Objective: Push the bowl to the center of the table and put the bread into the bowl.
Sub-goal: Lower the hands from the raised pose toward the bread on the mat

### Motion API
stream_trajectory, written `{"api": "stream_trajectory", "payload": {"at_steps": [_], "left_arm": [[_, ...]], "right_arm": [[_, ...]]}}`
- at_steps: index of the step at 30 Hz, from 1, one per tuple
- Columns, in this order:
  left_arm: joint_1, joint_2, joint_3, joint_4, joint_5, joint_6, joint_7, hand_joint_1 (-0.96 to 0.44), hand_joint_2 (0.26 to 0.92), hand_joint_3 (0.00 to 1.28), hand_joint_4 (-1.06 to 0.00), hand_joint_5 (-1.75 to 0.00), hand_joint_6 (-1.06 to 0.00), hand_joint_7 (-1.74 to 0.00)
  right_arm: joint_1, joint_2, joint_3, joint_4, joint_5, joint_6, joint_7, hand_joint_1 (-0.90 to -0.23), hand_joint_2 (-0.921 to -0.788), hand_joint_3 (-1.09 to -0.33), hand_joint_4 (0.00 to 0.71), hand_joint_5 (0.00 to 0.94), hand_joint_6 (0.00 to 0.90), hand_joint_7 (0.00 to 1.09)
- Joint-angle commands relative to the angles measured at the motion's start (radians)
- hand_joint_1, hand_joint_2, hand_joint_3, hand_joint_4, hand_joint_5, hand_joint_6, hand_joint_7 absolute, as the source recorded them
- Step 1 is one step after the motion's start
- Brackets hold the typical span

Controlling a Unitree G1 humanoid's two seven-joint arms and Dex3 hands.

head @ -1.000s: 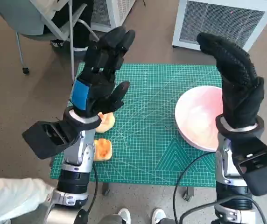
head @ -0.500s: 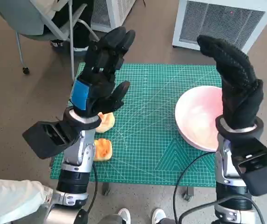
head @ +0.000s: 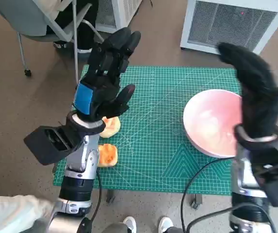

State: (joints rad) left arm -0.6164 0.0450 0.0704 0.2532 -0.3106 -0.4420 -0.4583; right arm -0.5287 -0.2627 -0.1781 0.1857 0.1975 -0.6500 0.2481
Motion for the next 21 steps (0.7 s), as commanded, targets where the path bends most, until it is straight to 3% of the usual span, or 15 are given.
{"api": "stream_trajectory", "payload": {"at_steps": [1,6,11,15,21], "left_arm": [[-0.001,0.007,0.001,-0.010,0.005,-0.008,0.001,-0.45,0.921,0.50,0.00,-0.36,0.00,-0.64],[-0.001,0.007,0.002,-0.012,0.007,-0.008,0.005,-0.45,0.921,0.50,0.00,-0.36,0.00,-0.64],[-0.001,0.005,0.003,-0.009,0.004,-0.007,0.007,-0.45,0.921,0.50,0.00,-0.36,0.00,-0.64],[0.000,0.003,0.002,-0.006,0.002,-0.009,0.006,-0.45,0.921,0.51,0.00,-0.35,0.00,-0.64],[-0.002,0.000,0.004,0.000,-0.002,-0.009,0.004,-0.45,0.921,0.51,0.00,-0.35,0.00,-0.63]], "right_arm": [[0.050,-0.048,-0.085,0.086,0.036,-0.037,0.007,-0.566,-0.921,-0.704,0.296,0.001,0.072,0.60],[0.065,-0.070,-0.171,0.184,-0.024,-0.082,-0.088,-0.567,-0.921,-0.704,0.289,0.000,0.090,0.56],[0.063,-0.101,-0.230,0.321,-0.080,-0.122,-0.180,-0.558,-0.921,-0.738,0.275,0.000,0.078,0.55],[0.052,-0.128,-0.257,0.446,-0.080,-0.141,-0.213,-0.552,-0.921,-0.768,0.269,0.000,0.062,0.55],[0.041,-0.155,-0.278,0.615,-0.048,-0.150,-0.203,-0.560,-0.921,-0.793,0.252,0.000,0.054,0.53]]}}
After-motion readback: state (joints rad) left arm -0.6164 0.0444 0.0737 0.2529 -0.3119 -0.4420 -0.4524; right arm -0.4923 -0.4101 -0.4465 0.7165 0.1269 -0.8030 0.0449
